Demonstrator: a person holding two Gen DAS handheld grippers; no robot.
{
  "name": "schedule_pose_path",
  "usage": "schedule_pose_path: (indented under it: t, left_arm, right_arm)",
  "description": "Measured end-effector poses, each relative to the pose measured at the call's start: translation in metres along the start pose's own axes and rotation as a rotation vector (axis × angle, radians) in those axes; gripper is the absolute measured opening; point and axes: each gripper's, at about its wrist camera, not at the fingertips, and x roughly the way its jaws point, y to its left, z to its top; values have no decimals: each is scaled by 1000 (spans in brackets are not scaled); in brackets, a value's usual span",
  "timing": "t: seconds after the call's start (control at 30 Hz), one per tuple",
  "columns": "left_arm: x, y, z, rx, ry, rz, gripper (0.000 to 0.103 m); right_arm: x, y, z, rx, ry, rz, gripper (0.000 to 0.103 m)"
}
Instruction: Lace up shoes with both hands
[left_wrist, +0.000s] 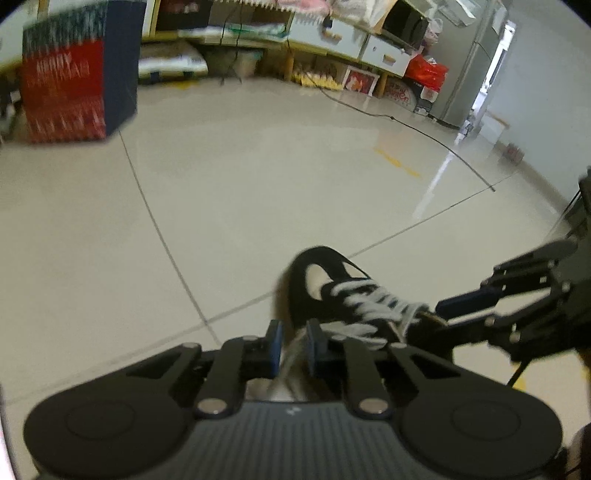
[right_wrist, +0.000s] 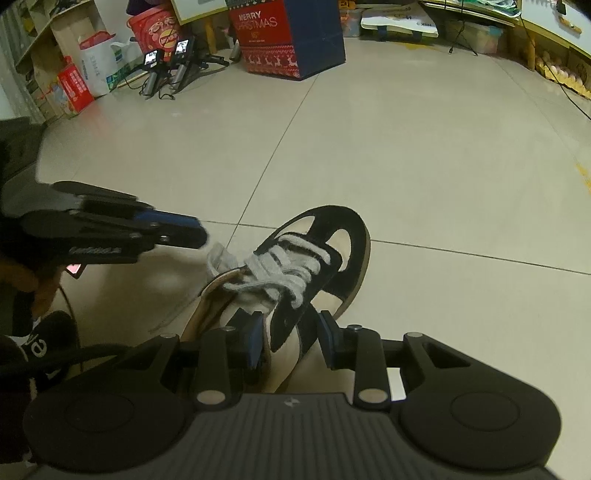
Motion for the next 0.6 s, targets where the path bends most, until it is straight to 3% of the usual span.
schedule_pose_path:
  t: [0.07, 0.33, 0.4, 0.47, 0.6]
  left_arm:
    - [-3, 0, -2, 11, 18, -11, 15]
    - [-6, 16, 2, -60, 34, -42, 51]
    - [-7, 20, 3, -77, 38, -50, 53]
    - [-7, 21, 5, -43, 37, -36, 55]
    - [-2, 24, 6, 0, 68, 8, 72]
  right_arm:
    - [-2, -1, 6, -3, -15, 3, 32]
    - [-1, -3, 31, 6, -69, 2, 32]
    - [3, -1, 35, -3, -68, 5, 32]
    - [7, 4, 37, -18, -64, 13, 32]
    - [10, 19, 40, -75, -63, 54, 32]
